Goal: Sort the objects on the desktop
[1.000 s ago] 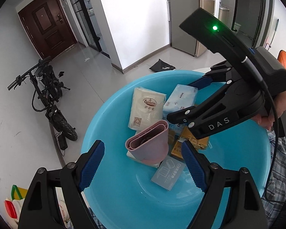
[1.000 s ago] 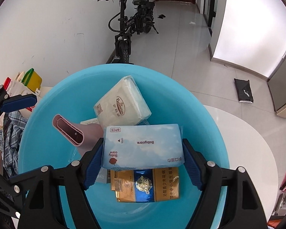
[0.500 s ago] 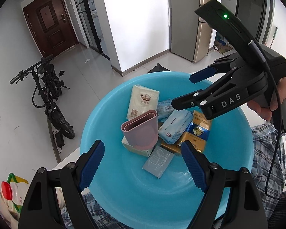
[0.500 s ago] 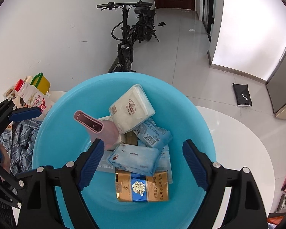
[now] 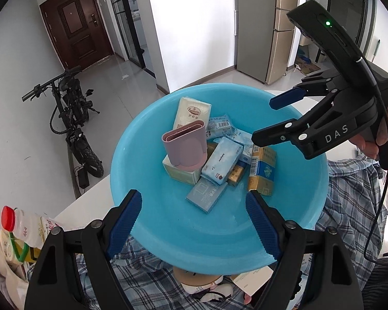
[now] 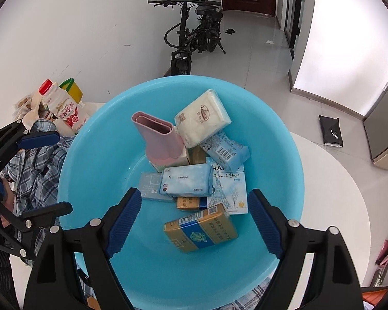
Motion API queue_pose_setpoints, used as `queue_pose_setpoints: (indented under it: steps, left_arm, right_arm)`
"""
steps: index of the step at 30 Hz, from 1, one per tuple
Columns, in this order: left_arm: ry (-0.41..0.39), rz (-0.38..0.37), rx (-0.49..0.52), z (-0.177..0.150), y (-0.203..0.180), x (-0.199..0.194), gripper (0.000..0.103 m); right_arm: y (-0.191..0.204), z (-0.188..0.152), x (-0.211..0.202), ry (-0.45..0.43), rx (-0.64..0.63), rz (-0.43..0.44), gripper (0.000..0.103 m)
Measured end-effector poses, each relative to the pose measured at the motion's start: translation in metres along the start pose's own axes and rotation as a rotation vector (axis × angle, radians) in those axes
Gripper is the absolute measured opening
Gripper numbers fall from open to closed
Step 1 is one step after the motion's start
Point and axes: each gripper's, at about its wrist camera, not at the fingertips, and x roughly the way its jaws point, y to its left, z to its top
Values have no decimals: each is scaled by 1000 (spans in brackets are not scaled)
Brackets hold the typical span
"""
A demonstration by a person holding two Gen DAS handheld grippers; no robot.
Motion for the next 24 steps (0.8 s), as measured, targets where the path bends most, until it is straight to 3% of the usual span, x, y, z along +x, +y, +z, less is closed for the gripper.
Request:
queue_pose_setpoints:
  steps: [15, 24]
  left_arm:
    - [-16, 12, -18, -54, -16, -45, 85]
    - [-38, -29, -64, -98, -39, -71, 85]
  right_arm:
    - [27, -43, -46, -52, -64, 0, 83]
    - [35, -81, -76, -103, -101, 33, 83]
